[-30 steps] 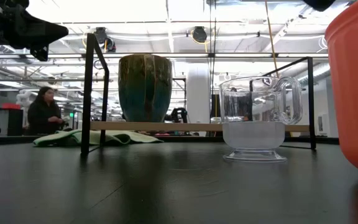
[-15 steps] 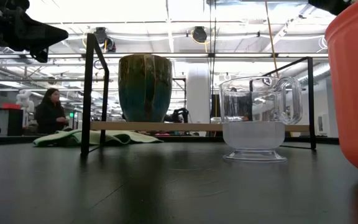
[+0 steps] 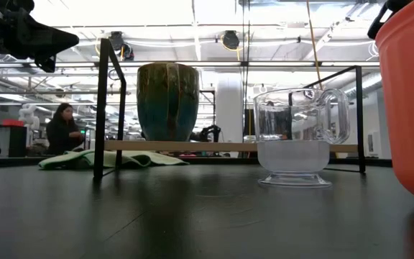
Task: Stack small to large cups/mugs on shelf
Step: Put the orange mug on the shelf
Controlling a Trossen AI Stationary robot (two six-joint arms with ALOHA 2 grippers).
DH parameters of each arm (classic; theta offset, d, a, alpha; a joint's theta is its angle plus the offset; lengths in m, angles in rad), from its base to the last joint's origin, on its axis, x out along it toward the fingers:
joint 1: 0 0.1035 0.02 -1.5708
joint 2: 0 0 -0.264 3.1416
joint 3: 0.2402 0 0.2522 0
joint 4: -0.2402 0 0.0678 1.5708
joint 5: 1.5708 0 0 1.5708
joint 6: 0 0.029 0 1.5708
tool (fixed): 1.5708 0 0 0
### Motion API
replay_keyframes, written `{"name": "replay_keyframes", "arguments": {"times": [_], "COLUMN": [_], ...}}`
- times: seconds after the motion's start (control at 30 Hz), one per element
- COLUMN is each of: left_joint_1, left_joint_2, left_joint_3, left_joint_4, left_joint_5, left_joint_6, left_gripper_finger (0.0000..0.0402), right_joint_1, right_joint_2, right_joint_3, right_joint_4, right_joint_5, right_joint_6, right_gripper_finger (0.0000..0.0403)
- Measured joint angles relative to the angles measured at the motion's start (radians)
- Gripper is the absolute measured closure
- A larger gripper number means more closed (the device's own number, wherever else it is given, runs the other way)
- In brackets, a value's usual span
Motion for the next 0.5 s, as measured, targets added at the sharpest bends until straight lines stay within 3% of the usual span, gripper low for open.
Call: {"name": "replay_keyframes", "arguments": {"times": [0.5], "left_joint_1": [0.000], "left_joint_2": [0.000], "left_joint_3": [0.000], "left_joint_4": [0.000], "left_joint_5": [0.002], "left_joint_6": [0.000], "left_gripper_finger": [0.0380], "right_joint_1": [-0.013], "right_joint_2": [0.051], "right_joint_3": [0.000], "right_joint_4": [-0.001], "right_joint_5": [-0.052], "right_joint_6": [0.005], "right_gripper_finger": [0.0261]}}
